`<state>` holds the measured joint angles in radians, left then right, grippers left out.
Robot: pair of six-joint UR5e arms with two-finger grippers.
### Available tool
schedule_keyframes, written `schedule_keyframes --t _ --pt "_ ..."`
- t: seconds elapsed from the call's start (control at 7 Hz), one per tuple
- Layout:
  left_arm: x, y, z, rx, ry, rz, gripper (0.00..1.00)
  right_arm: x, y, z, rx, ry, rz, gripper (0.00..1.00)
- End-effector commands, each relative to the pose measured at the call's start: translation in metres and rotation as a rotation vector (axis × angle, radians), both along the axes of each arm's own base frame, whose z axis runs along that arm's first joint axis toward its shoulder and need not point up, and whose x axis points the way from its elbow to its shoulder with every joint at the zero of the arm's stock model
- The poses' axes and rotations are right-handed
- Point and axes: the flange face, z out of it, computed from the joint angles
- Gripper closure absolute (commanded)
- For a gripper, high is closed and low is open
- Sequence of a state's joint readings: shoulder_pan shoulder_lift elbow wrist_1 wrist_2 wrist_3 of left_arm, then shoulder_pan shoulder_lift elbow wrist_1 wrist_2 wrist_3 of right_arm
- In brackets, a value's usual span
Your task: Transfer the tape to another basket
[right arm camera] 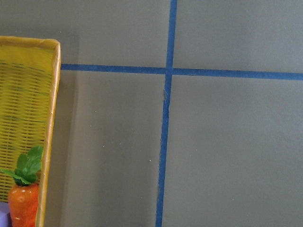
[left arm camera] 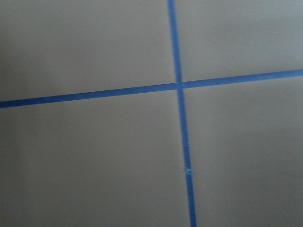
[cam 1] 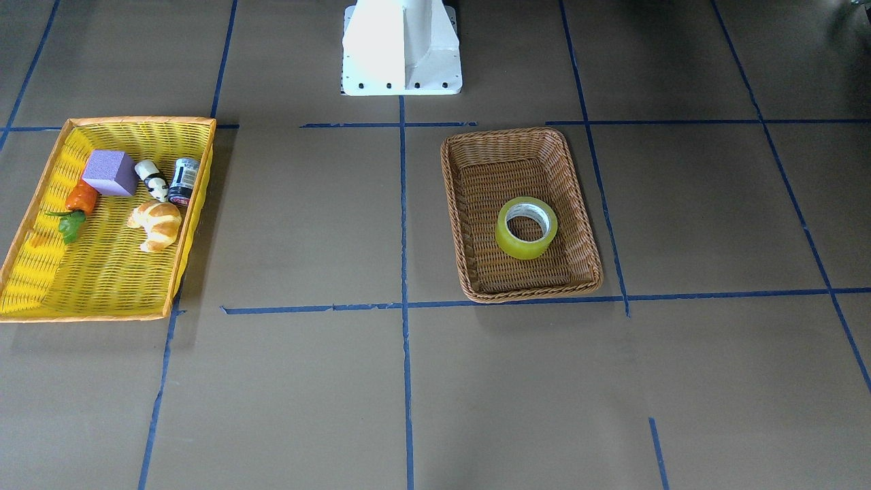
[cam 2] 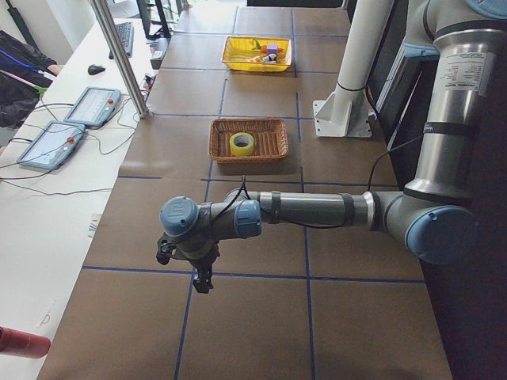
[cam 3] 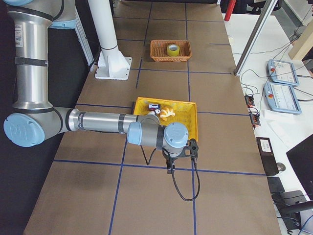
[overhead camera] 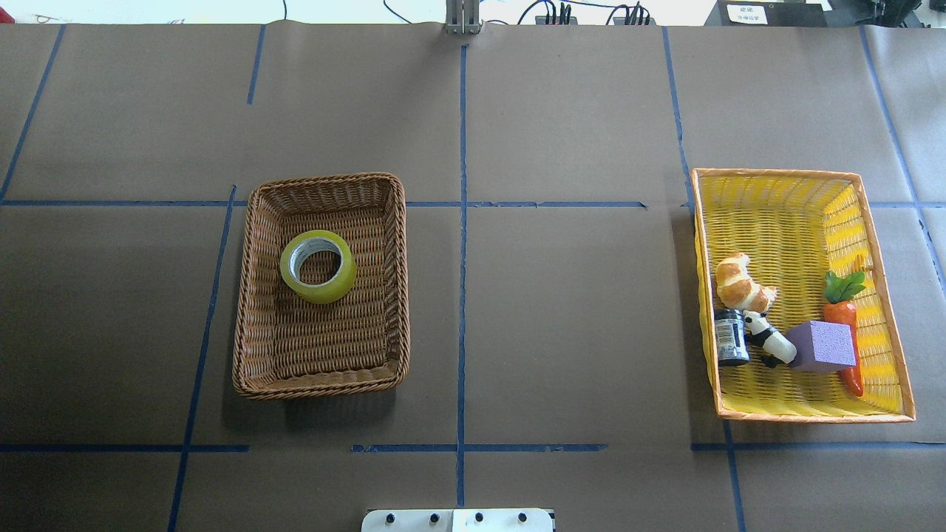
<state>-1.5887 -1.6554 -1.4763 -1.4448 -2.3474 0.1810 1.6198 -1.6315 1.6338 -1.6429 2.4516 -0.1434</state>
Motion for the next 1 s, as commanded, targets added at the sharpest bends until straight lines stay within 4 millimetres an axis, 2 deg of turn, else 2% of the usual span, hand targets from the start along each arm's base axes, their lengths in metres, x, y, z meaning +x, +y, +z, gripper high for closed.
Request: schedule_keyframes --t 0.0,0.71,0.86 --pt "-0.001 0.016 0.017 0.013 0.001 -0.005 0.0 0.0 -0.001 -0.003 0.006 0.001 0.0 0.0" --pt "-0.002 0.015 0.013 0.02 -0.001 -0.007 0.0 0.0 -0.001 -0.002 0.003 0.004 0.0 0.0" --pt "-0.002 0.014 0.005 0.037 -0.001 -0.007 0.0 0.0 -0.001 -0.002 0.006 0.004 0.0 0.0"
